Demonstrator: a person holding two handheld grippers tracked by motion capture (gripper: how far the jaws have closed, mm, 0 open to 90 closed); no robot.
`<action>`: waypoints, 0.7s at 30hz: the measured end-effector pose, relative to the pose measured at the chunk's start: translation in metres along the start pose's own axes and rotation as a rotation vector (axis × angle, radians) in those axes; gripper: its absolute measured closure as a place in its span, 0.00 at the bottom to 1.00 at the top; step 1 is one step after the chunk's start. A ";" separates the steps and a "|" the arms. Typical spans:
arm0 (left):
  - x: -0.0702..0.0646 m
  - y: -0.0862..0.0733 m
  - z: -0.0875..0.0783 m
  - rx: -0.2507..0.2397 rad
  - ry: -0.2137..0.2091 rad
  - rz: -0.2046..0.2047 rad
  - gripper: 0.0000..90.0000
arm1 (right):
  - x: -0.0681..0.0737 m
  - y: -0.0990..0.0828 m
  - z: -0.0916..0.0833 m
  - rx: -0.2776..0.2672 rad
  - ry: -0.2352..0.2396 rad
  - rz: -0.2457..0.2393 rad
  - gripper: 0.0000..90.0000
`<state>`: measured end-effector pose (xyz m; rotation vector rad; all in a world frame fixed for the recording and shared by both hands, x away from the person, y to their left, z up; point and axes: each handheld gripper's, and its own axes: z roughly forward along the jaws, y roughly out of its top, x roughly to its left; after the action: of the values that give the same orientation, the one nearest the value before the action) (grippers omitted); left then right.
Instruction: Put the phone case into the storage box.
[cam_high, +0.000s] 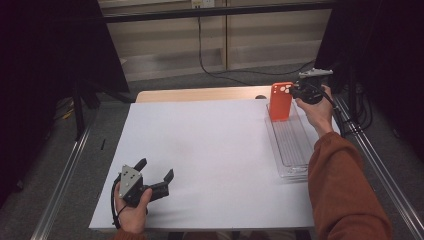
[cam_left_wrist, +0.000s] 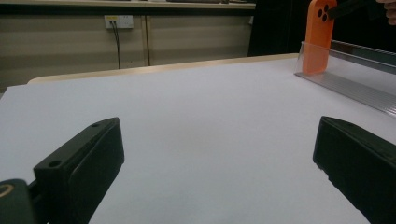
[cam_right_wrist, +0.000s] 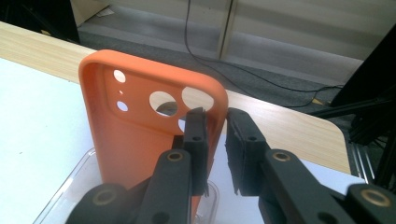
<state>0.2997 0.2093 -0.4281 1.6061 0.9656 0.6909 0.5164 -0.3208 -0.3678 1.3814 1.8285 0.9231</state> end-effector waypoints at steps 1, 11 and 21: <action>0.000 0.000 0.000 -0.001 0.004 -0.002 0.02 | 0.000 0.000 0.000 -0.001 0.004 0.003 0.86; 0.000 0.000 0.000 -0.006 0.003 -0.006 0.02 | -0.001 0.000 -0.003 -0.012 0.008 0.022 0.77; 0.000 0.000 0.000 -0.004 0.009 -0.005 0.02 | -0.004 -0.003 -0.008 -0.022 0.020 0.079 0.60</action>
<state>0.2995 0.2095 -0.4279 1.5978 0.9740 0.6973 0.5097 -0.3266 -0.3654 1.4447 1.7844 0.9979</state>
